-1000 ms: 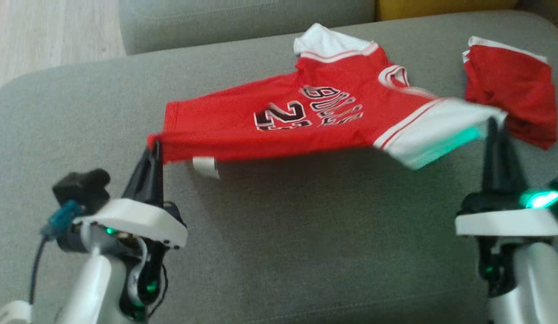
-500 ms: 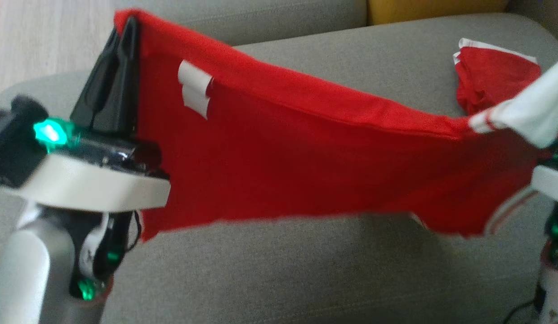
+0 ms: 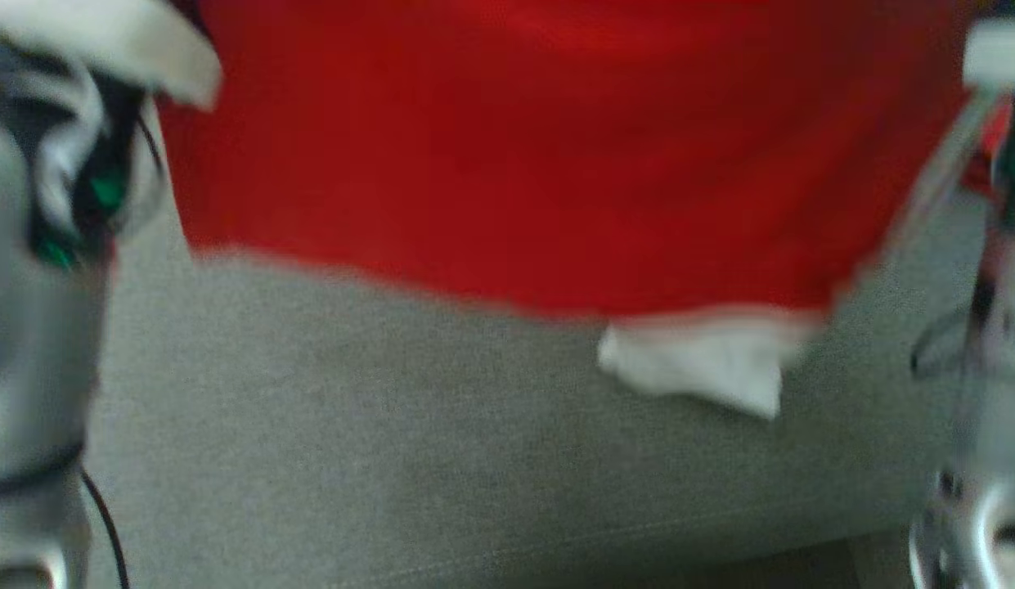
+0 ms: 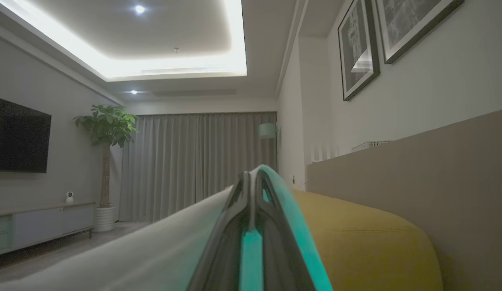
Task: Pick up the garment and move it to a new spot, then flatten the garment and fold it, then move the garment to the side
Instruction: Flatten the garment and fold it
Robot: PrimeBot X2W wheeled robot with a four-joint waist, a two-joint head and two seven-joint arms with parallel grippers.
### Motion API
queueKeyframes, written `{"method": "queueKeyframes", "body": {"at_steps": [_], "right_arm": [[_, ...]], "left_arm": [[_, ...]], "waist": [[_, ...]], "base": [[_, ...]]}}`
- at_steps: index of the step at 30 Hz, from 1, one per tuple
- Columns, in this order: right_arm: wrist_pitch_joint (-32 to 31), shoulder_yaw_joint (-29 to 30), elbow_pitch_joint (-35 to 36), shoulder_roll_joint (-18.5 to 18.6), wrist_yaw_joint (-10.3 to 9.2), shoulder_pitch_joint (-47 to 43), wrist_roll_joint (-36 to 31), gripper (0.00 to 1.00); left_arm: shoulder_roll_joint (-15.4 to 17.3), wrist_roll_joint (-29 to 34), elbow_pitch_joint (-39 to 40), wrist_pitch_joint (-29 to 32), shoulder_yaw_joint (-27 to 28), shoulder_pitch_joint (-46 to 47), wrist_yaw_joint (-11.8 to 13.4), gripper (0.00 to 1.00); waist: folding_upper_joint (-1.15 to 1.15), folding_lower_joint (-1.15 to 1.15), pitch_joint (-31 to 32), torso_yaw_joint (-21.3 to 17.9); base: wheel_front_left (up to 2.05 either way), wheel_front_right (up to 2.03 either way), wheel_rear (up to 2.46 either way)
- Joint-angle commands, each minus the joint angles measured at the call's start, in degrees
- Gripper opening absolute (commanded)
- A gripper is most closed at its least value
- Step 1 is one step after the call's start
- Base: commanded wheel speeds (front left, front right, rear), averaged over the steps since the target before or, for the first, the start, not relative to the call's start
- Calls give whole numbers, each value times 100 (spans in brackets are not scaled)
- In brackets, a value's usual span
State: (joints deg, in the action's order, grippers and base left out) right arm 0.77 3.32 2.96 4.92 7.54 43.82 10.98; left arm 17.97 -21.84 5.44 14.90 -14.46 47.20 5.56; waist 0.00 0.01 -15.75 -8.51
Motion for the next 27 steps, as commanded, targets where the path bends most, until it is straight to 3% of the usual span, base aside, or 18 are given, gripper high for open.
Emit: {"method": "queueKeyframes", "body": {"at_steps": [1, 11, 14, 20, 27], "right_arm": [[17, -153, 66, 6, -5, 396, -51, 0], [1052, -232, -2707, -195, -5, 3331, -772, 0], [1269, -360, -3096, -200, -5, 3699, -447, 0], [1414, -1091, -3242, -202, -5, 3173, 91, 0], [1421, -1221, -2734, -203, -5, 1748, 261, 0]], "left_arm": [[242, 15, 59, -38, 278, 466, -25, 0], [413, 555, -2660, -1384, 318, 3106, -343, 0], [336, 627, -3204, -1861, 315, 3531, -327, 0], [194, 441, -4155, -2500, 360, 3270, -451, 0], [14, 126, -4558, -2882, 426, 2347, -743, 0]], "waist": [[0, -1, -332, -32], [0, -1, -1107, -347], [0, -1, -1423, -367], [0, -1, -1863, -332], [0, -1, -1973, -188]], "base": [[0, 0, 0], [0, 0, 0], [0, 0, 0], [0, 0, 0], [0, 0, 0]]}}
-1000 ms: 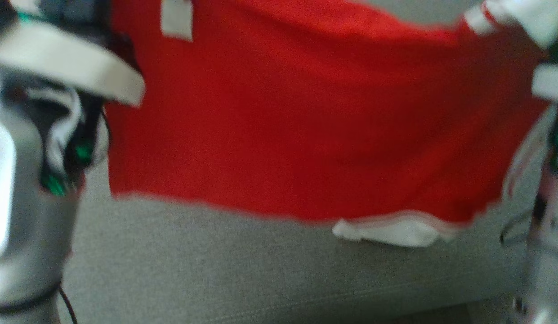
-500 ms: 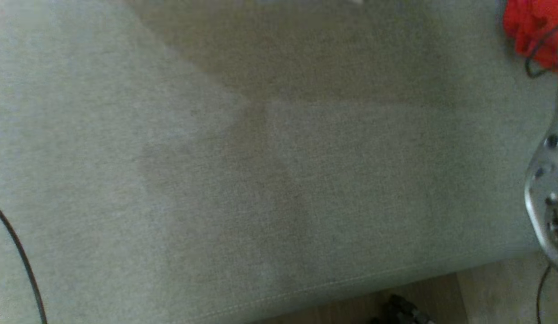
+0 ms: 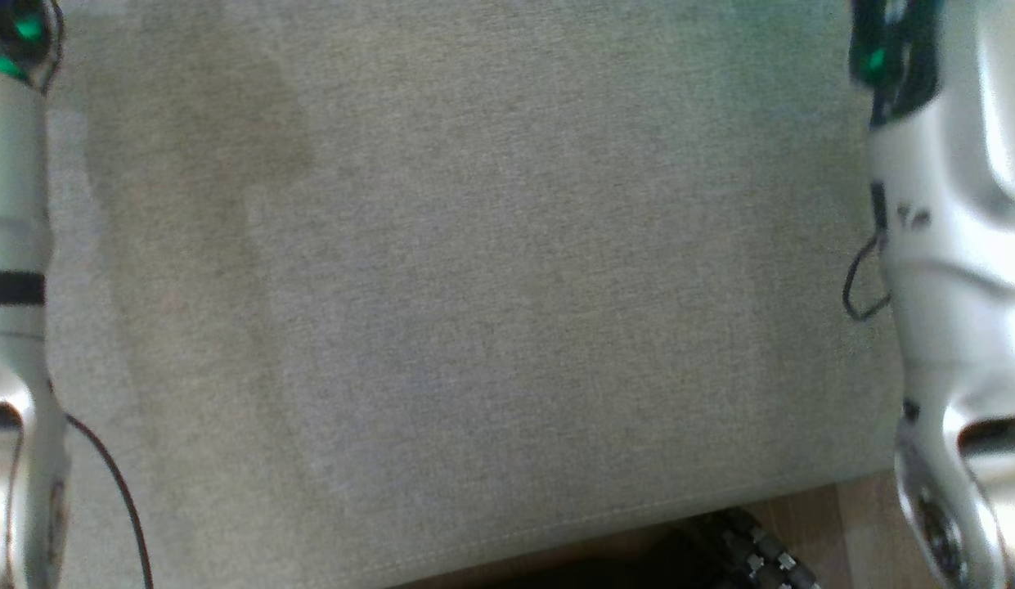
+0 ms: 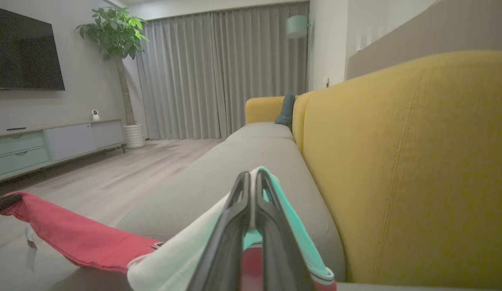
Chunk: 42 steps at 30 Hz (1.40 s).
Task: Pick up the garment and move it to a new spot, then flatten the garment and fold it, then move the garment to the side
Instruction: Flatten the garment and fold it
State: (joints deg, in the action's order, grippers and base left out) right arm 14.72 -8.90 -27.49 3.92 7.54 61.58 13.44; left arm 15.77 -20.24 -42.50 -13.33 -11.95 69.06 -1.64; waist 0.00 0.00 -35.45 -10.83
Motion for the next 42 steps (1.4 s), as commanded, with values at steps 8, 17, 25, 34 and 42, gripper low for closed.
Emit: {"method": "queueKeyframes", "body": {"at_steps": [8, 17, 25, 34, 42], "right_arm": [[27, 348, 1131, -103, -5, -1529, -57, 0], [28, 618, 2059, -78, -5, -3258, 75, 0], [-119, 622, 2815, -38, -5, -5040, 225, 0], [-663, 835, 3714, -65, -5, -6563, 233, 0], [-1180, 1093, 4584, -92, -5, -7730, 204, 0]], "left_arm": [[75, -208, 608, -136, 61, -978, -270, 0], [24, -463, 1392, -86, 4, -2427, -299, 0], [-3, -601, 2479, -88, -22, -4218, -68, 0], [-200, -780, 3757, 0, -79, -6105, 391, 0], [-43, -724, 4912, 321, -156, -7220, 732, 0]], "waist": [[0, 0, 304, 296], [0, 0, 903, 450], [0, 0, 1647, 466], [0, 0, 2252, 502], [0, 0, 2466, 556]], "base": [[0, 0, 0], [0, 0, 0], [0, 0, 0], [0, 0, 0], [0, 0, 0]]}}
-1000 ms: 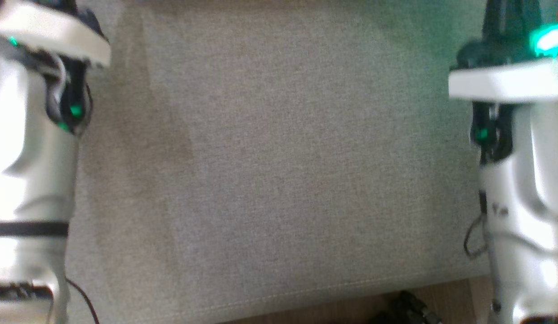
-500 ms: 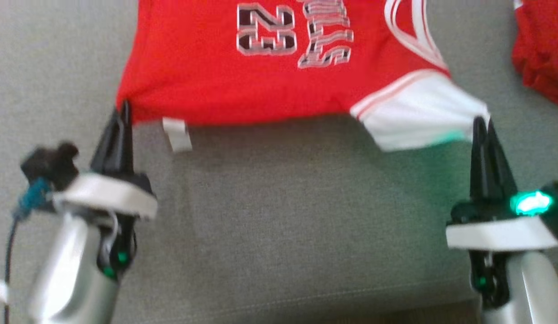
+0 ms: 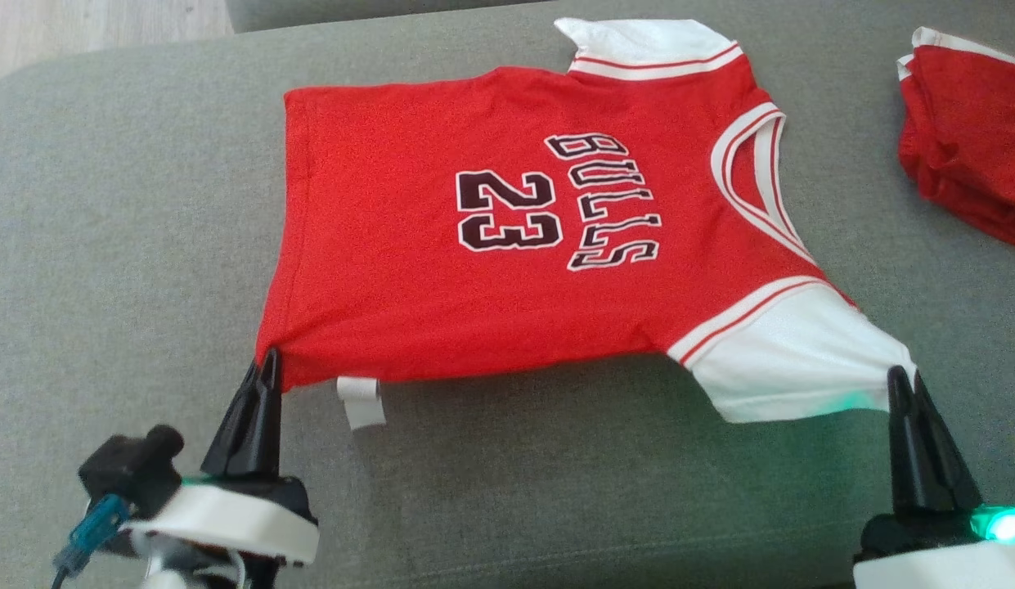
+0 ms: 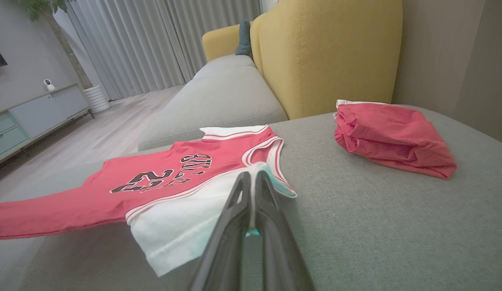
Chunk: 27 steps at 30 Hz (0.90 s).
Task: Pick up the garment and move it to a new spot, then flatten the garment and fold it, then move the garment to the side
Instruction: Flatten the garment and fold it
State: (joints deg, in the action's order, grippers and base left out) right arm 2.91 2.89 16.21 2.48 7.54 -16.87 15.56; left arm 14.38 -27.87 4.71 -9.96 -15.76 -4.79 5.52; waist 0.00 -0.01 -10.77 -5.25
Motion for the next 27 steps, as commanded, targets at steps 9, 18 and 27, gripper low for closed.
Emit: {"method": "queueKeyframes", "body": {"at_steps": [9, 18, 27], "right_arm": [[27, -199, -355, 42, -5, 344, 253, 0], [196, -213, -1120, 41, -5, 944, 292, 0], [303, -28, -1791, 41, -5, 2404, 180, 0]], "left_arm": [[91, -108, 189, 354, 106, 25, 61, 0], [-85, -377, -373, 292, 150, 499, -85, 0], [-271, -501, -1196, 370, 141, 1830, -264, 0]], "waist": [[0, 1, -73, -11], [0, 1, -262, 76], [0, 1, -668, 169]], "base": [[0, 0, 0], [0, 0, 0], [0, 0, 0]]}}
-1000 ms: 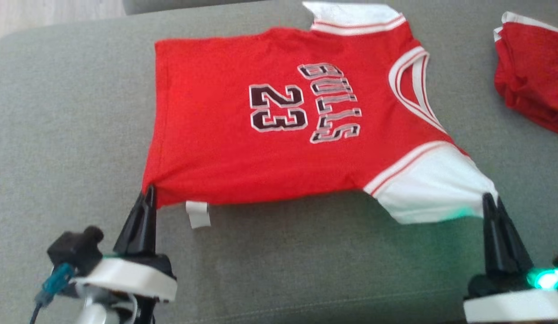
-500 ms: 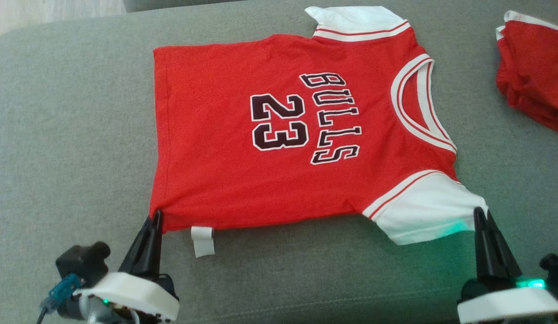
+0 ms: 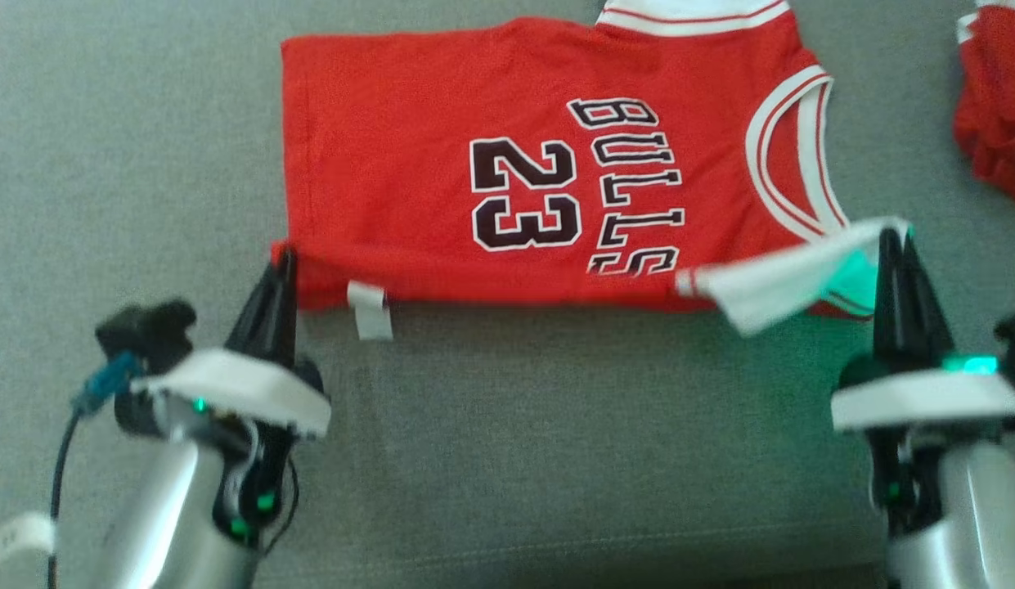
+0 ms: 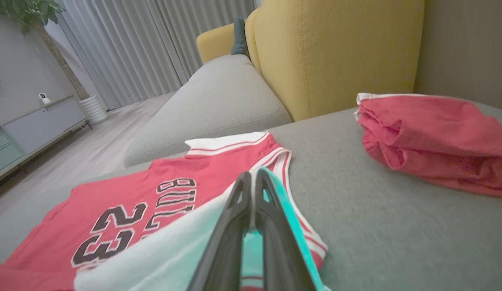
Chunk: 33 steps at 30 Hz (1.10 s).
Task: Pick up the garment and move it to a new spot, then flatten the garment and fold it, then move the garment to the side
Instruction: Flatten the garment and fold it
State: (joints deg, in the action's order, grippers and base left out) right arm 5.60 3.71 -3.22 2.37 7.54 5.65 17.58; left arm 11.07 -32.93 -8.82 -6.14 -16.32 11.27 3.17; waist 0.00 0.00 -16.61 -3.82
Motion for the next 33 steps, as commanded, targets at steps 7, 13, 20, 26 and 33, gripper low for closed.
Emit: {"method": "queueKeyframes", "body": {"at_steps": [7, 13, 20, 26, 33], "right_arm": [[41, -179, -1080, 207, -5, 1485, -120, 0], [191, -254, -2246, 339, -5, 2316, -239, 0], [261, -298, -3432, 400, -5, 3065, -321, 100], [390, -423, -4058, 460, -5, 3529, -223, 100], [660, -532, -4060, 604, -5, 3677, -250, 100]], "left_arm": [[-39, 122, -751, 31, 66, 1226, -125, 0], [-152, 200, -1309, -60, -37, 1599, -133, 0], [-245, 243, -1415, -168, -167, 1590, -138, 100], [-206, 242, -1077, -159, -242, 1280, -104, 100], [-4, 146, -590, 138, -227, 742, 17, 100]], "waist": [[0, 0, -414, 110], [0, 0, -466, 185], [0, 0, -376, 265], [0, 0, -270, 299], [0, 0, -123, 281]], "base": [[0, 0, 0], [0, 0, 0], [0, 0, 0], [0, 0, 0], [0, 0, 0]]}}
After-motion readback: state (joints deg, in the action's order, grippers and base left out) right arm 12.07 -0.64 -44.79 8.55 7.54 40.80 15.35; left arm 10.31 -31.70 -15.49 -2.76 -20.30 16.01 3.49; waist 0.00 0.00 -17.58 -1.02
